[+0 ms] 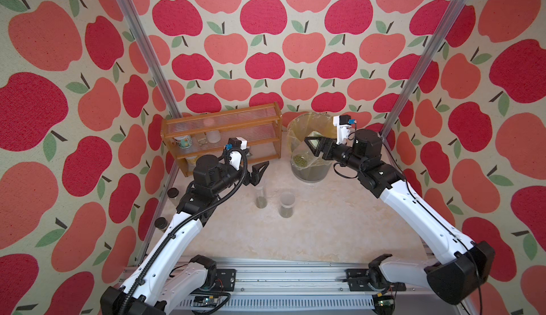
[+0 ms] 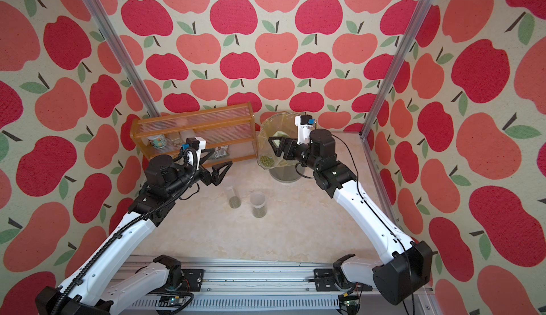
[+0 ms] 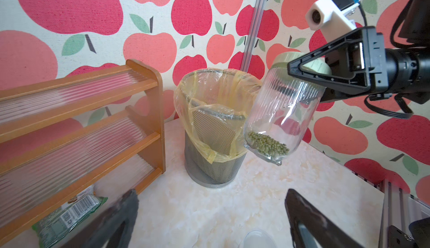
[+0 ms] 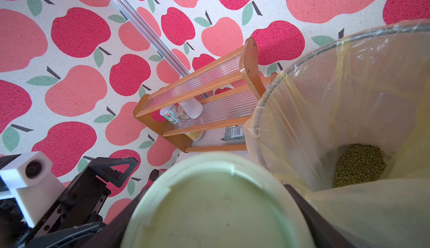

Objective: Empty moldy mung beans from jars
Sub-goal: Pick up the jar from the center of the board.

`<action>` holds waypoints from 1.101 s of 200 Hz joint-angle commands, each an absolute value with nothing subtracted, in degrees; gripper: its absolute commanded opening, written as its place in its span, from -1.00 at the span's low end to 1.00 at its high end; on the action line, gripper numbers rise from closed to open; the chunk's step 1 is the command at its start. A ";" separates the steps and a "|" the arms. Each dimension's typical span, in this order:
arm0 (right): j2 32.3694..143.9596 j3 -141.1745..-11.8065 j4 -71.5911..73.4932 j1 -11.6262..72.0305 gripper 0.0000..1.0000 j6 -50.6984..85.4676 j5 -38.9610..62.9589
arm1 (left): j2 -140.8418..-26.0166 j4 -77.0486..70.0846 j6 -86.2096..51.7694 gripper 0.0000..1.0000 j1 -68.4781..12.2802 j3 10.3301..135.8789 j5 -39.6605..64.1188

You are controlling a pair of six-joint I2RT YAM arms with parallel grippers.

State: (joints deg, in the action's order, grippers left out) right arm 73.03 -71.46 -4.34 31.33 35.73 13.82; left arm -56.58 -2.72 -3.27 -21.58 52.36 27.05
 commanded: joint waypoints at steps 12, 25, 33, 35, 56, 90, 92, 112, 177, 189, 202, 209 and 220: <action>72.56 -74.71 2.90 30.46 -0.05 39.03 17.26 | -60.45 -7.31 -0.89 0.99 -25.42 55.73 30.34; 72.52 -74.80 3.83 30.37 -0.04 39.78 18.04 | -62.03 -7.65 0.50 0.99 -26.98 56.95 31.36; 72.60 -74.95 4.03 30.41 -0.04 39.99 18.38 | -64.55 -7.66 1.43 0.99 -27.89 57.84 31.37; 72.58 -74.96 4.04 30.41 -0.04 40.12 18.50 | -64.92 -7.74 1.54 0.99 -28.02 58.05 31.38; 72.21 -74.76 4.81 30.16 -0.04 41.54 19.34 | -68.64 -10.95 1.10 0.99 -29.14 59.29 32.06; 71.39 -74.11 6.85 29.66 -0.05 43.58 20.90 | -74.44 -14.58 0.26 0.99 -30.91 62.29 33.50; 71.37 -74.10 6.92 29.63 -0.05 43.59 20.91 | -74.71 -14.65 0.31 0.99 -31.02 62.55 33.53; 70.84 -74.00 7.03 29.53 -0.05 43.76 21.10 | -77.30 -15.92 1.03 0.99 -32.22 64.00 33.86; 70.65 -72.51 8.98 28.75 -0.04 45.24 21.72 | -82.15 -17.66 1.64 0.99 -33.44 67.27 34.66; 70.88 -72.55 9.18 28.56 -0.04 45.76 21.81 | -82.74 -18.31 1.37 0.99 -33.44 67.32 34.63; 71.01 -72.74 9.05 28.53 -0.04 45.80 21.99 | -83.54 -18.47 0.86 0.99 -33.40 67.79 34.86; 71.10 -72.75 8.90 28.48 -0.04 45.81 22.05 | -84.01 -18.02 0.71 0.99 -33.41 68.38 34.96; 71.10 -72.56 8.78 28.46 -0.04 45.72 21.92 | -84.76 -17.19 0.74 0.99 -33.46 69.27 35.37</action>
